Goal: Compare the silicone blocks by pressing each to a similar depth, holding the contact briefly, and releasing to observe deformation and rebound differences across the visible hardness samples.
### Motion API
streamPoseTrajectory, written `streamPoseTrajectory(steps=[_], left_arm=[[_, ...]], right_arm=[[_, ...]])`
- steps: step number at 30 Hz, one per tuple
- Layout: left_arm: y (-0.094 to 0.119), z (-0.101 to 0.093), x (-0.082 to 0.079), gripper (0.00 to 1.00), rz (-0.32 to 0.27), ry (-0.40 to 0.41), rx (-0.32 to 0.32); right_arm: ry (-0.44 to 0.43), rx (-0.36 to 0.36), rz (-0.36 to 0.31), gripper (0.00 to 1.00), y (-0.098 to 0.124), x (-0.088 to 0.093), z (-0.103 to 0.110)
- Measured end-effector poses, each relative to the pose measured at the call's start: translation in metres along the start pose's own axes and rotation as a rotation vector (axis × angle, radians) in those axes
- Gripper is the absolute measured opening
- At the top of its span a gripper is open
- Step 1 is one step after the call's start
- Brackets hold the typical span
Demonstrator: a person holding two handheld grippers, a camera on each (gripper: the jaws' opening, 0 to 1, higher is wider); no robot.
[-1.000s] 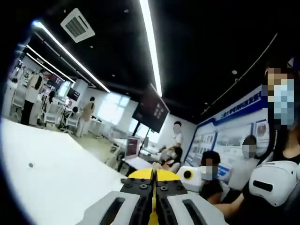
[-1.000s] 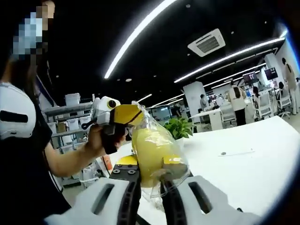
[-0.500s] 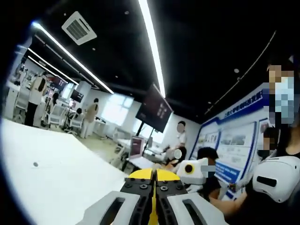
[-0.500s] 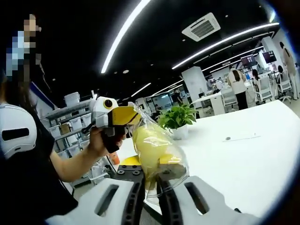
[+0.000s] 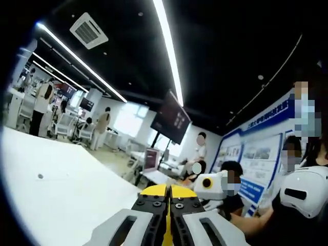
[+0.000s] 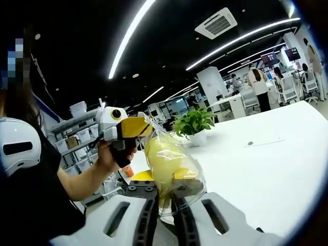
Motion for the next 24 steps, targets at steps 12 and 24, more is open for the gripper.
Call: streamPoseTrajectory(steps=[12, 24], left_arm=[[0.006, -0.001, 0.006, 0.0, -0.008, 0.015, -0.023], [0.011, -0.002, 0.008, 0.0, -0.033, 0.056, -0.024]], right_arm=[[-0.032, -0.011, 0.022, 0.03, -0.002, 0.008, 0.003], [-0.047, -0.03, 0.013, 0.05, -0.004, 0.012, 0.005]])
Point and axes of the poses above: the point that each gripper's makers call its tool centre point, and the gripper's own axes: y roughly backward along the fingers, z roughly to its left, x roughly out of its underside, the point moved 5 cm from there along y, roughly backward along the fingers, and after that the axes turned 9 degrees about x, right-handed, at the moved point
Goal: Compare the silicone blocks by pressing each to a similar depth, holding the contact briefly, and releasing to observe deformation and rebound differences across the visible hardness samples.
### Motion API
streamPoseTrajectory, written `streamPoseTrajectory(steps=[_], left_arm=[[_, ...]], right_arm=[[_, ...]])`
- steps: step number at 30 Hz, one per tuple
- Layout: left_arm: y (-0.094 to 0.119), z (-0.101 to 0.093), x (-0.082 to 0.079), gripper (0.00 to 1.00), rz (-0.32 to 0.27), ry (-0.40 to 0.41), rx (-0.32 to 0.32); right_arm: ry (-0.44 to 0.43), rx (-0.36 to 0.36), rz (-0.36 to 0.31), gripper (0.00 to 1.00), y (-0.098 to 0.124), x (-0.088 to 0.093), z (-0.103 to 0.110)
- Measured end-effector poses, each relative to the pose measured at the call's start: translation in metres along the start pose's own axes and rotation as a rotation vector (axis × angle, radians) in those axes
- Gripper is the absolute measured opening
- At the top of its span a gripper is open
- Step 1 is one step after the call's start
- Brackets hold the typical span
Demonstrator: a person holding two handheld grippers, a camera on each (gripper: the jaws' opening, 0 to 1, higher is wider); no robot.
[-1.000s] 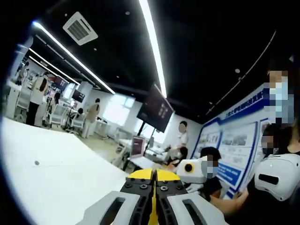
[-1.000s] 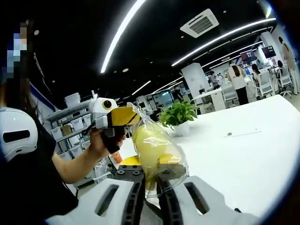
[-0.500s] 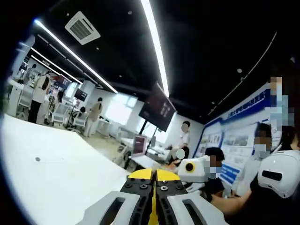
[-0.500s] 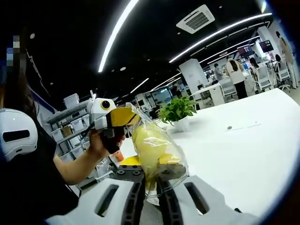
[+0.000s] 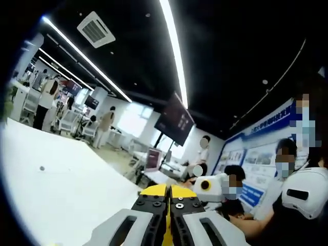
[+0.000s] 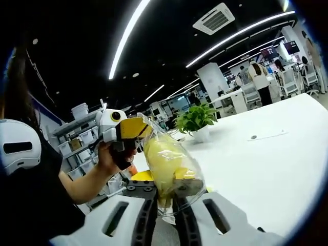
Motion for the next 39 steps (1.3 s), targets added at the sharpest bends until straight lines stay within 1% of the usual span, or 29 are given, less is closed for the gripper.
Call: streamPoseTrajectory(steps=[3, 11, 15, 19, 21, 24, 28, 30, 31, 33, 36, 37, 38, 39], left_arm=[[-0.001, -0.001, 0.002, 0.0, 0.006, -0.019, -0.012], [-0.001, 0.003, 0.007, 0.0, 0.027, -0.011, -0.038], [-0.001, 0.009, 0.01, 0.0, 0.037, -0.001, -0.064], [0.0, 0.012, 0.012, 0.0, 0.032, 0.018, -0.078], [0.0, 0.015, 0.012, 0.0, 0.013, 0.054, -0.087], [-0.002, 0.017, 0.012, 0.0, -0.007, 0.062, -0.093], [-0.004, 0.021, 0.011, 0.0, -0.02, 0.077, -0.097], [-0.004, 0.023, 0.011, 0.0, -0.016, 0.078, -0.103], [-0.004, 0.025, 0.013, 0.0, -0.013, 0.077, -0.116], [-0.005, 0.027, 0.016, 0.0, -0.013, 0.083, -0.122], [-0.006, 0.031, 0.022, 0.0, -0.034, 0.109, -0.132], [-0.007, 0.032, 0.025, 0.0, -0.04, 0.117, -0.14], [-0.007, 0.034, 0.027, 0.0, -0.047, 0.123, -0.147], [-0.007, 0.035, 0.029, 0.0, -0.054, 0.126, -0.155]], right_arm=[[0.004, 0.004, -0.001, 0.05, 0.0, 0.002, 0.0], [-0.024, 0.007, -0.006, 0.06, 0.0, 0.008, -0.005], [-0.04, 0.003, 0.0, 0.08, -0.003, 0.012, -0.009], [-0.041, -0.006, 0.003, 0.1, -0.005, 0.014, -0.012], [-0.034, -0.007, -0.005, 0.11, -0.006, 0.013, -0.014], [-0.03, -0.006, -0.011, 0.13, -0.007, 0.012, -0.018], [0.006, 0.019, -0.015, 0.16, -0.008, 0.01, -0.023], [0.03, 0.048, -0.043, 0.22, -0.009, 0.008, -0.027], [0.018, 0.054, -0.061, 0.24, -0.008, 0.007, -0.029], [-0.003, 0.062, -0.071, 0.3, -0.007, 0.007, -0.031], [0.037, 0.121, -0.072, 0.36, -0.006, 0.011, -0.038], [0.049, 0.165, -0.079, 0.38, -0.005, 0.012, -0.043], [0.053, 0.173, -0.077, 0.41, -0.005, 0.014, -0.043], [0.051, 0.182, -0.078, 0.41, -0.004, 0.015, -0.045]])
Point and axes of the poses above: the point that each gripper's makers call its tool centre point, and the gripper's own axes: y roughly backward along the fingers, z roughly to its left, x roughly out of its underside, the point moved 5 cm from there along y, roughly backward along the fingers, and after that the axes turned 9 degrees about x, right-handed, at the moved point
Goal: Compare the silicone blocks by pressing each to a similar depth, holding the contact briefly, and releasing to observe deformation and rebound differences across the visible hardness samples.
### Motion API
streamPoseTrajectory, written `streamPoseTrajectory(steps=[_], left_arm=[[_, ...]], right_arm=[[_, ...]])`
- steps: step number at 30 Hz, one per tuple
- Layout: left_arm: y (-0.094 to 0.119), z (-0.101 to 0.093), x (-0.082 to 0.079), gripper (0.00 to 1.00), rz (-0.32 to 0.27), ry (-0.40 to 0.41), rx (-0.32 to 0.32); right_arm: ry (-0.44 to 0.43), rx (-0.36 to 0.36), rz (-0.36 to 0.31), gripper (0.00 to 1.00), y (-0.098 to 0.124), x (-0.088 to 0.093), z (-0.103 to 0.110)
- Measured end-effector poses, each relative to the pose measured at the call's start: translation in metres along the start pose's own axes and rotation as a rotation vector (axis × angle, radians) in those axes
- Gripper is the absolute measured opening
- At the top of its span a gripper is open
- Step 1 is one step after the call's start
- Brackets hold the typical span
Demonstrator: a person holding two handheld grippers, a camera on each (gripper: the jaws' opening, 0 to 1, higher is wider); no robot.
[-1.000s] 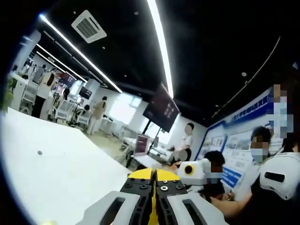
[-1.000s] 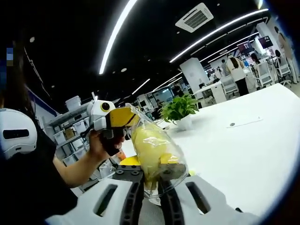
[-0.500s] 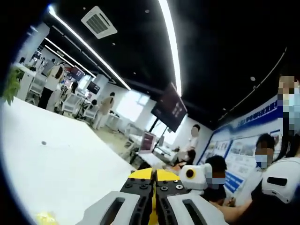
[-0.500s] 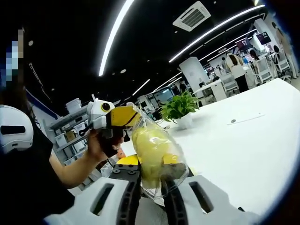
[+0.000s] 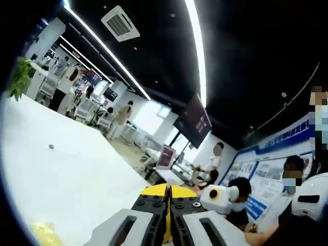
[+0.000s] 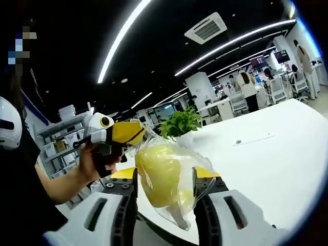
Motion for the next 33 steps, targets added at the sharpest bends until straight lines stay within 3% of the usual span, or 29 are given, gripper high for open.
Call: streamPoseTrajectory(steps=[5, 12, 16, 18, 20, 23, 29, 33], left_arm=[[0.001, 0.007, 0.008, 0.0, -0.018, 0.021, -0.032], [0.0, 0.024, 0.028, 0.0, 0.01, 0.025, -0.096], [0.003, 0.043, 0.041, 0.0, -0.039, 0.066, -0.16], [0.004, 0.05, 0.048, 0.0, -0.037, 0.081, -0.17], [0.003, 0.058, 0.056, 0.0, -0.032, 0.089, -0.191], [0.001, 0.073, 0.071, 0.0, -0.021, 0.117, -0.212], [-0.008, 0.095, 0.096, 0.0, -0.036, 0.182, -0.233], [-0.014, 0.111, 0.107, 0.0, -0.058, 0.229, -0.259]], right_arm=[[0.008, 0.063, 0.008, 0.43, 0.007, 0.011, -0.013], [0.104, 0.16, 0.046, 0.48, 0.014, 0.036, -0.026], [0.173, 0.209, 0.089, 0.49, 0.02, 0.054, -0.032], [0.166, 0.22, 0.096, 0.49, 0.023, 0.061, -0.037], [0.081, 0.219, 0.091, 0.51, 0.025, 0.066, -0.04], [0.064, 0.238, 0.073, 0.54, 0.028, 0.07, -0.048], [0.091, 0.269, 0.118, 0.54, 0.03, 0.089, -0.056], [0.177, 0.313, 0.159, 0.52, 0.031, 0.097, -0.061]])
Point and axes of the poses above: the point that each gripper's makers call its tool centre point, and the gripper's own axes: y roughly backward along the fingers, z roughly to its left, x roughly out of its underside, the point moved 5 cm from there along y, roughly backward along the fingers, and after that the axes turned 9 degrees about x, right-handed, at the moved point
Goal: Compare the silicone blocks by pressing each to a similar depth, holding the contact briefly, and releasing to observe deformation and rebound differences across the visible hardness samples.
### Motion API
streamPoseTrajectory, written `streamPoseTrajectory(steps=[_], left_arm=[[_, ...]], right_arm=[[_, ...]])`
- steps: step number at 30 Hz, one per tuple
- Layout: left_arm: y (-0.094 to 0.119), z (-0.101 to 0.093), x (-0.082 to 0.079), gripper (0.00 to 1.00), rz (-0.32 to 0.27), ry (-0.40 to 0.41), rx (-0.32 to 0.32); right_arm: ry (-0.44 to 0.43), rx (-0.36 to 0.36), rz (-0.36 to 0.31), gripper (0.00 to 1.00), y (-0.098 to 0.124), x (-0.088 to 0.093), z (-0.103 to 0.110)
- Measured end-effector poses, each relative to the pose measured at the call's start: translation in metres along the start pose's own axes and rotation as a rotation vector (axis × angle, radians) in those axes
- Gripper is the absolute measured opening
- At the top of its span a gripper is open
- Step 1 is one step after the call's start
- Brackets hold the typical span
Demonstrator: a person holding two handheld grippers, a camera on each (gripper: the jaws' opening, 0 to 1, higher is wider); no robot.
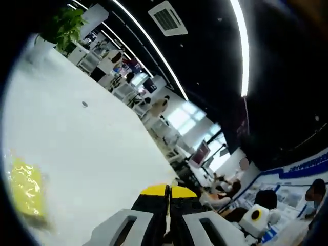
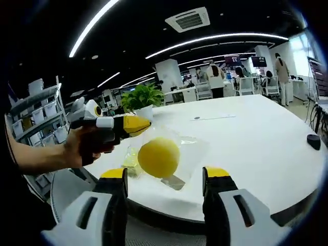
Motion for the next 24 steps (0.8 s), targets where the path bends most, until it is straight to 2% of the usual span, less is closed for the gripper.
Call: streamPoseTrajectory(steps=[3, 8, 10, 13, 14, 15, 16, 19, 20, 21, 24], left_arm=[[-0.006, 0.013, 0.004, 0.0, -0.038, 0.072, -0.018], [-0.009, 0.03, 0.005, 0.0, -0.051, 0.075, -0.055], [-0.009, 0.04, 0.003, 0.0, -0.043, -0.013, -0.112], [-0.01, 0.056, -0.003, 0.0, -0.032, -0.065, -0.174], [-0.01, 0.065, -0.005, 0.0, -0.011, -0.126, -0.212], [-0.01, 0.071, -0.006, 0.0, 0.008, -0.153, -0.23], [-0.011, 0.081, -0.007, 0.0, 0.024, -0.168, -0.254], [-0.013, 0.097, -0.008, 0.0, 0.032, -0.146, -0.27], [-0.01, 0.106, -0.005, 0.0, 0.066, -0.176, -0.314], [-0.01, 0.111, -0.004, 0.0, 0.087, -0.204, -0.333], [-0.009, 0.119, 0.003, 0.0, 0.118, -0.212, -0.353]], right_arm=[[0.011, 0.018, -0.006, 0.52, -0.002, 0.002, -0.001], [0.057, 0.056, 0.008, 0.52, -0.004, 0.007, -0.007], [0.07, 0.064, 0.012, 0.53, -0.005, 0.009, -0.009], [0.083, 0.08, 0.024, 0.53, -0.009, 0.013, -0.014], [0.087, 0.085, 0.027, 0.54, -0.011, 0.014, -0.015], [0.093, 0.086, 0.035, 0.54, -0.013, 0.015, -0.016], [0.099, 0.088, 0.042, 0.54, -0.014, 0.017, -0.017], [0.114, 0.092, 0.055, 0.53, -0.017, 0.018, -0.018], [0.115, 0.094, 0.052, 0.53, -0.016, 0.018, -0.019], [0.114, 0.094, 0.049, 0.54, -0.016, 0.018, -0.019], [0.114, 0.106, 0.05, 0.54, -0.017, 0.019, -0.022]])
Point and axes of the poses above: the point that each gripper's makers call its tool centre point, and the gripper's own axes: y roughly backward along the fingers, z roughly to its left, x roughly out of its underside, the point moved 5 cm from there along y, roughly backward along the fingers, and after that the axes turned 9 degrees about x, right-handed, at the moved point
